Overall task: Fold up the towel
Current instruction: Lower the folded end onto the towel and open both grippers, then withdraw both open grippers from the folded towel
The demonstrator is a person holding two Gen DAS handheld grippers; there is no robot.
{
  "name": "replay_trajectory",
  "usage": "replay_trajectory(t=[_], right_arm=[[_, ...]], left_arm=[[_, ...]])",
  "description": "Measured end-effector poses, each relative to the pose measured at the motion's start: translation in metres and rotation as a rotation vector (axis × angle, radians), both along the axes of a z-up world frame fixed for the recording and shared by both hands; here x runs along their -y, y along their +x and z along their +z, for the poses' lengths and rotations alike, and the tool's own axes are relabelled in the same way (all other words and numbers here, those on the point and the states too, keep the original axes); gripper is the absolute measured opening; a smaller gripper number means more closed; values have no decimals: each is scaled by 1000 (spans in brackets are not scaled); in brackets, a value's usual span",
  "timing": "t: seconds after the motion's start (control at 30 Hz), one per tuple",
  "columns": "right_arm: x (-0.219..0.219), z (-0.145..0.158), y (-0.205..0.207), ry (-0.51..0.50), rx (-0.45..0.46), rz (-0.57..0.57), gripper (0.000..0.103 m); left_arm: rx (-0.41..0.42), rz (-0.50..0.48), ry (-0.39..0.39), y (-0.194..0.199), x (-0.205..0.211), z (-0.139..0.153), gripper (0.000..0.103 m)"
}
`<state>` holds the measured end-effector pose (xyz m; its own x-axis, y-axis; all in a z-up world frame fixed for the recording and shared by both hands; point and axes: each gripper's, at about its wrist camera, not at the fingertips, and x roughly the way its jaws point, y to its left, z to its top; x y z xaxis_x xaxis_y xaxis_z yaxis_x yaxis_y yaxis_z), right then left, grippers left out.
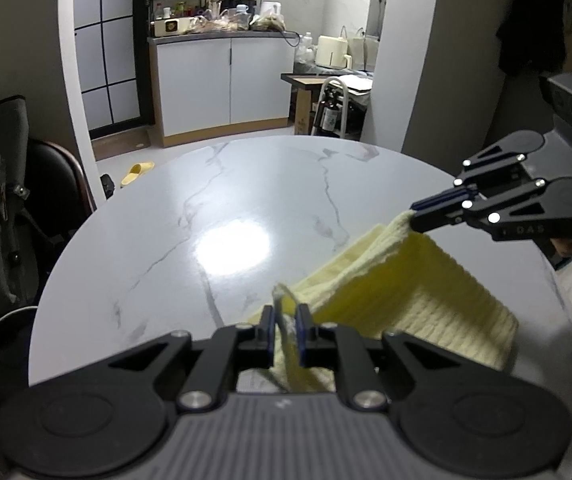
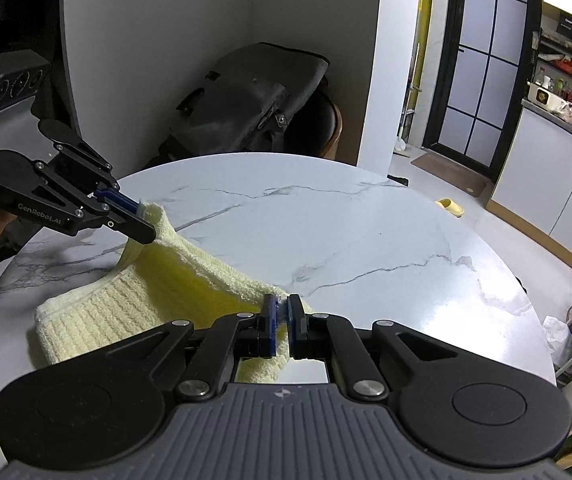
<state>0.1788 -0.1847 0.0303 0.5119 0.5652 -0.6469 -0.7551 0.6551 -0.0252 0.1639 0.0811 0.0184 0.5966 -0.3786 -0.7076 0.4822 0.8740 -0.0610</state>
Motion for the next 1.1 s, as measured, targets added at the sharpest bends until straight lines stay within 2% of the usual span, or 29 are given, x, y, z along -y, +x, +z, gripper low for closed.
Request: replay_trajectory(t=[0.13, 0.3, 0.4, 0.47, 0.5, 0.53, 0.7, 0.9, 1.0, 1.1], right_arm=[[1, 4, 0, -7, 31, -63, 9], [12, 15, -11, 5, 43, -77, 10], [16, 17, -20, 5, 38, -72, 12], [18, 18, -26, 7, 30, -67, 21], [18, 19, -29, 8, 28, -70, 31], [19, 19, -32, 9, 27, -73, 35], [26, 20, -45, 19, 17, -111, 36], [34, 21, -65, 26, 7, -131, 36], [36, 20, -76, 29, -6, -139, 36], [37, 18, -89, 29, -9, -134, 50]], left_arm=[[18, 28, 20, 0, -5, 4, 29], [41, 33, 32, -8, -8, 14, 32], [47, 21, 31, -18, -4, 19, 42], [53, 19, 31, -22, 0, 20, 58], [60, 22, 34, -29, 3, 22, 61], [63, 25, 36, -31, 4, 22, 62], [56, 62, 14, -37, 7, 22, 66], [66, 46, 24, -59, 16, 26, 67], [68, 48, 20, -68, 18, 28, 72], [76, 40, 20, -79, 23, 29, 77]])
